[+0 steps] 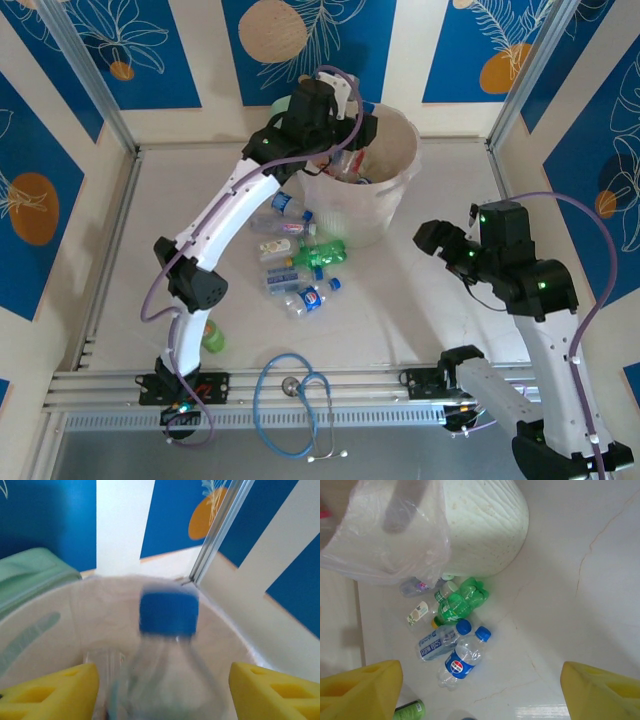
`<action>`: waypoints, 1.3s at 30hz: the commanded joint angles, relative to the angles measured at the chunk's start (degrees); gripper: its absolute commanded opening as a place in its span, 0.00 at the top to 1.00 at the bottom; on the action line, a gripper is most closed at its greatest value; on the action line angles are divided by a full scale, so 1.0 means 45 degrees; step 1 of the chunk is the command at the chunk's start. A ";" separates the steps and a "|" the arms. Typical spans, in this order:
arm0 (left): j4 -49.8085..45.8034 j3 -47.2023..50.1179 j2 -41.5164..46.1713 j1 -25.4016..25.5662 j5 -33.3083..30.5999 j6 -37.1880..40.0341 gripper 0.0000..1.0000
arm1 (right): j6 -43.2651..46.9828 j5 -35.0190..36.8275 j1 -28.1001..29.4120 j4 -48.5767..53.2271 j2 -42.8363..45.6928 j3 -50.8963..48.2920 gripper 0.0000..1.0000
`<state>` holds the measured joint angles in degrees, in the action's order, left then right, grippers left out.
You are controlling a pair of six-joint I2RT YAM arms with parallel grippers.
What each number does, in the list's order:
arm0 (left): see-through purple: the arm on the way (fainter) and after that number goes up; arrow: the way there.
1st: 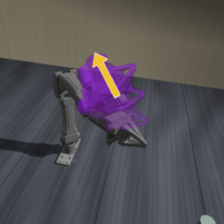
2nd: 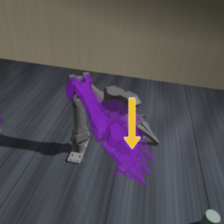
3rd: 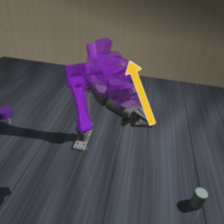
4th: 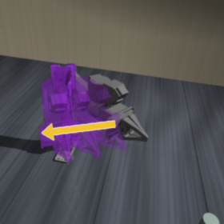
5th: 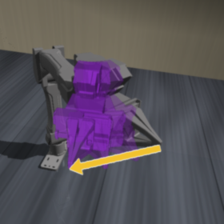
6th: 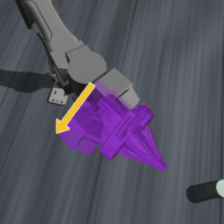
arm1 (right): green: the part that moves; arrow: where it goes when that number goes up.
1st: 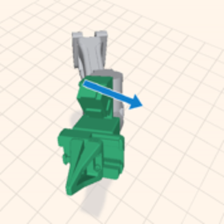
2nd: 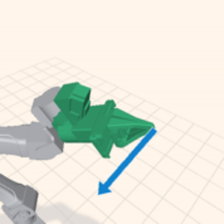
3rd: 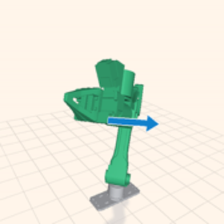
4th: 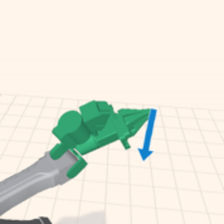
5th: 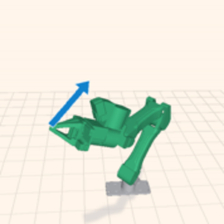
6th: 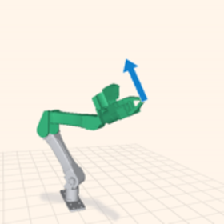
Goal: Put the plastic bottles in the bin
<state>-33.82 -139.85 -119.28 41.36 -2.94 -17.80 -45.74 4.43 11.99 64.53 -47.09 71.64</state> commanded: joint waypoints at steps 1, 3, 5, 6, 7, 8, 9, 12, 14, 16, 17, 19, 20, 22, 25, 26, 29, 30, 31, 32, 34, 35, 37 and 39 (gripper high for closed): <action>0.0781 -0.0426 -0.0073 -0.0314 0.0405 -0.0506 0.13 | -0.0183 -0.0320 0.0052 -0.0102 0.0062 -0.0089 0.17; 0.0797 -0.0276 -0.0004 -0.0344 0.0563 -0.0427 0.03 | -0.0147 -0.0300 0.0063 -0.0083 0.0068 -0.0031 0.17; 0.0887 -0.0024 0.0271 -0.0346 0.0628 -0.0342 0.00 | -0.0095 -0.0298 0.0060 -0.0083 0.0062 -0.0012 0.17; 0.0984 0.0219 0.0545 -0.0345 0.0634 -0.0275 0.00 | -0.0062 -0.0300 0.0069 -0.0102 0.0068 -0.0001 0.17; 0.1093 0.0578 0.0912 -0.0344 0.0629 -0.0247 0.00 | -0.0034 -0.0300 0.0075 -0.0131 0.0051 -0.0035 0.17; 0.1164 0.1014 0.1324 -0.0345 0.0648 -0.0191 0.00 | -0.0013 -0.0300 0.0072 -0.0158 0.0035 -0.0074 0.17; 0.1284 0.1732 0.1906 -0.0325 0.0672 -0.0058 0.00 | 0.0016 -0.0281 0.0104 -0.0207 0.0019 -0.0132 0.17; 0.1712 0.5029 0.4160 -0.0219 0.0692 0.0574 0.02 | 0.0026 -0.0336 0.0117 -0.0382 0.0016 -0.0348 0.17; 0.1784 0.7652 0.6006 -0.0155 0.0673 0.1144 0.04 | 0.0027 -0.0378 0.0165 -0.0535 0.0040 -0.0512 0.17; 0.1694 1.0501 0.8007 -0.0112 0.0636 0.1637 0.05 | 0.0046 -0.0434 0.0193 -0.0718 0.0024 -0.0724 0.17; 0.1561 1.1563 0.8788 -0.0092 0.0645 0.1727 0.05 | 0.0029 -0.0467 0.0232 -0.0810 0.0025 -0.0823 0.17; 0.1033 1.3719 1.0382 -0.0072 0.0915 0.1744 0.05 | -0.0029 -0.0515 0.0306 -0.0994 -0.0023 -0.1047 0.17; 0.0698 1.4528 1.0882 -0.0054 0.1118 0.1601 0.06 | -0.0082 -0.0525 0.0357 -0.1048 -0.0051 -0.1126 0.17; 0.0090 1.6177 1.1710 0.0040 0.1746 0.1187 0.10 | -0.0188 -0.0498 0.0526 -0.1207 -0.0079 -0.1276 0.17; 0.0010 1.8156 1.2234 0.0417 0.2214 0.0803 0.11 | -0.0352 -0.0330 0.0767 -0.1420 -0.0137 -0.1406 0.17; 0.0062 1.8557 1.2197 0.0533 0.2299 0.0773 0.12 | -0.0376 -0.0303 0.0831 -0.1447 -0.0210 -0.1410 0.17; 0.0510 1.9358 1.1615 0.0902 0.2492 0.0810 0.16 | -0.0545 -0.0157 0.1127 -0.1474 -0.0368 -0.1368 0.17; 0.0779 1.9496 1.1280 0.1043 0.2578 0.0812 0.18 | -0.0617 -0.0056 0.1286 -0.1489 -0.0378 -0.1349 0.17; 0.1018 1.9572 1.0913 0.1178 0.2709 0.0839 0.19 | -0.0682 0.0055 0.1465 -0.1473 -0.0379 -0.1330 0.18; 0.1159 1.9593 1.0555 0.1311 0.2732 0.0896 0.20 | -0.0743 0.0150 0.1631 -0.1470 -0.0393 -0.1310 0.17; 0.1256 1.9493 0.9682 0.1684 0.2594 0.1093 0.21 | -0.0900 0.0457 0.2037 -0.1413 -0.0405 -0.1237 0.17; 0.1256 1.9427 0.9315 0.1793 0.2549 0.1179 0.21 | -0.0966 0.0600 0.2198 -0.1364 -0.0428 -0.1195 0.17; 0.1210 1.9220 0.8568 0.2004 0.2421 0.1291 0.21 | -0.1037 0.0882 0.2494 -0.1260 -0.0454 -0.1100 0.17; 0.1160 1.9068 0.8127 0.2174 0.2168 0.1362 0.21 | -0.1050 0.1036 0.2661 -0.1182 -0.0520 -0.1027 0.17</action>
<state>-29.23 -52.01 -80.86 50.09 7.14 -12.97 -49.21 6.87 22.98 58.30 -49.10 65.76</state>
